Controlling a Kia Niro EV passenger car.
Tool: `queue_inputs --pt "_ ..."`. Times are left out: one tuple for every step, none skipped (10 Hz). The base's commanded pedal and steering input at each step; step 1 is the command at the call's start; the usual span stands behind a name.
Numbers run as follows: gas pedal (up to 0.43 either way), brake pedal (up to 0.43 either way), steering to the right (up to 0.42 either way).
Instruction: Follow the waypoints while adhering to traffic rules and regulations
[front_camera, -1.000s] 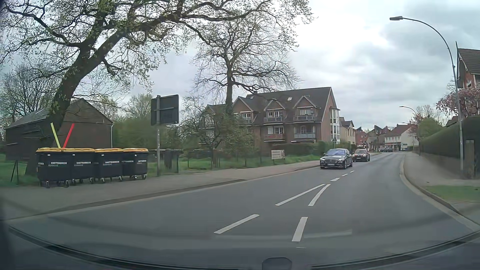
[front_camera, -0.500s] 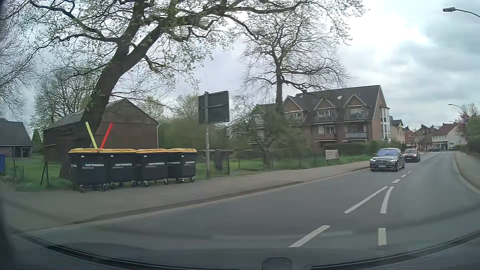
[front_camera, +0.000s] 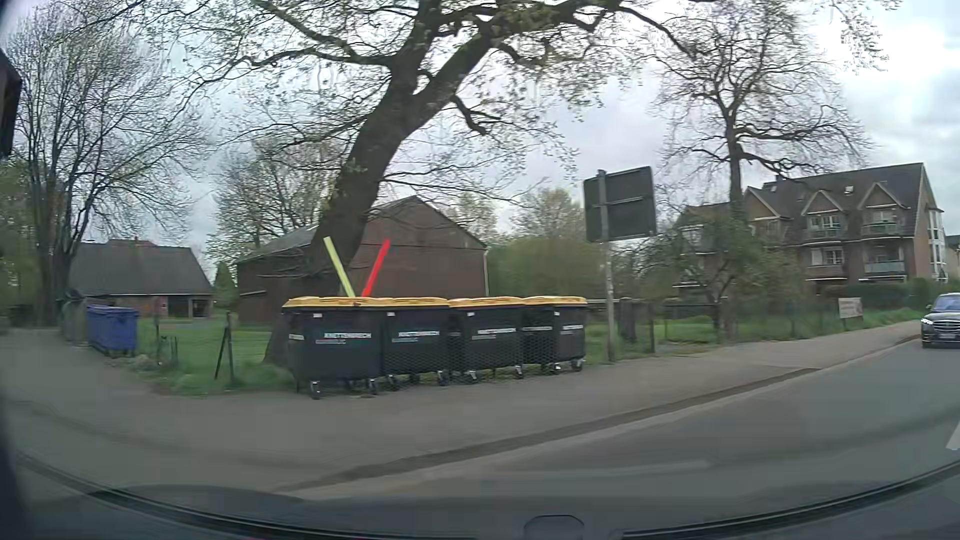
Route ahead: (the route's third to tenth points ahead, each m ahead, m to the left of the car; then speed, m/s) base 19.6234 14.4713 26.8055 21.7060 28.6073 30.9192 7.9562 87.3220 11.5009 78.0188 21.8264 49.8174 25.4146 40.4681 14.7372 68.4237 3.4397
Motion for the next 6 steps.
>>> queue_inputs --pt "0.197 0.000 -0.815" --pt "0.197 0.006 -0.823" --pt "0.197 0.000 -0.824" --pt "0.197 0.000 -0.822" --pt "0.197 0.000 -0.800" --pt "0.197 0.000 -0.763"
